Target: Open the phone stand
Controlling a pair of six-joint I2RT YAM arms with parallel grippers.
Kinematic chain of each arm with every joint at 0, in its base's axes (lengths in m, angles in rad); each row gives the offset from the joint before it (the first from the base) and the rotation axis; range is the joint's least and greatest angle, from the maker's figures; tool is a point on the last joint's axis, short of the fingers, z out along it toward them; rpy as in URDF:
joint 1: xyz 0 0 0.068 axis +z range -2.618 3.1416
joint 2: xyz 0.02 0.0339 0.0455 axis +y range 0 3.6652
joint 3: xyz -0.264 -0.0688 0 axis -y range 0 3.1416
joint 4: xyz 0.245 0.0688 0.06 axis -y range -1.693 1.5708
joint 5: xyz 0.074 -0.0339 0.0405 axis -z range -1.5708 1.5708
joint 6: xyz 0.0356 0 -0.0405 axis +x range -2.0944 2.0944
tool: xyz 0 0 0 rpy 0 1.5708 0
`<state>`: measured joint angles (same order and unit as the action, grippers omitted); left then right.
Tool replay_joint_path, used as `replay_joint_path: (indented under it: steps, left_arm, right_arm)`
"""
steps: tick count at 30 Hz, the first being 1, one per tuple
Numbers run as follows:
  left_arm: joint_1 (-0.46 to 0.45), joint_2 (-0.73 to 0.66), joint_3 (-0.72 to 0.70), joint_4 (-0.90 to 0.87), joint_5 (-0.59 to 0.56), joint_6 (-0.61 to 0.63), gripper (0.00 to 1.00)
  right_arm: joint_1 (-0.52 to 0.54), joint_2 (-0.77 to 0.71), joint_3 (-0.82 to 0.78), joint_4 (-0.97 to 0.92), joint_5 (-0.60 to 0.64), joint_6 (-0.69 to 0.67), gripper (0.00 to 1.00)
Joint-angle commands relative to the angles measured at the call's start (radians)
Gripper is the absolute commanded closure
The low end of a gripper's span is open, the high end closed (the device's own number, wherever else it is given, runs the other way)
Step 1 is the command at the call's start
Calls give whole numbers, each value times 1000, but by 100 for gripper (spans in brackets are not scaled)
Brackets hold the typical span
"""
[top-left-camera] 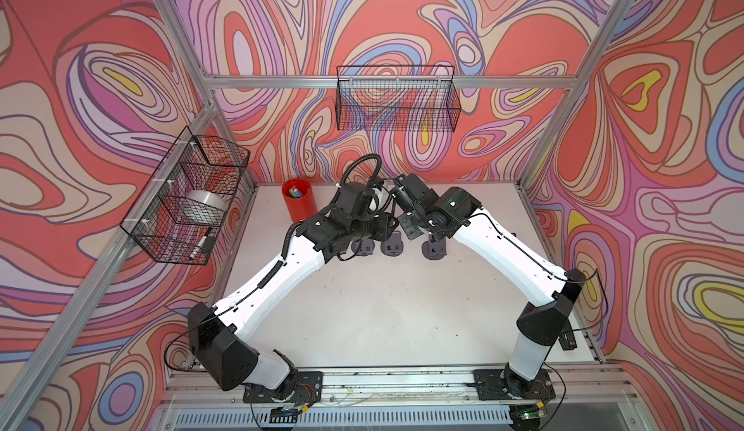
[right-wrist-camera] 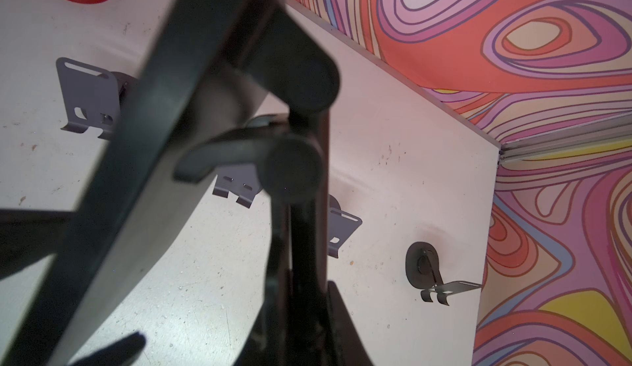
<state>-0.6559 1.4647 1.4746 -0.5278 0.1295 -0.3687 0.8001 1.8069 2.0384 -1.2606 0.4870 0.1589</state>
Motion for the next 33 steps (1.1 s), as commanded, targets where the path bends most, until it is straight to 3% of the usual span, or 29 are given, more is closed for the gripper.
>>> replay_joint_path:
  steps: [1, 8, 14, 17, 33]
  left_arm:
    - [-8, 11, 28, -12, -41, 22, 66]
    - [-8, 20, 16, 7, -41, 16, 86]
    - [-8, 11, -9, 48, -44, 8, 92]
    - [-8, 11, -21, 58, -45, 9, 100]
    - [16, -28, -57, -42, -114, 124, 100]
  right_arm:
    - [7, 0, 35, 4, 22, 16, 100]
    - [7, -9, 39, 16, -13, 21, 100]
    - [7, -21, 32, 20, -47, 28, 100]
    - [6, -27, 26, 24, -62, 28, 100]
    - [6, -61, 31, -69, -95, -22, 100]
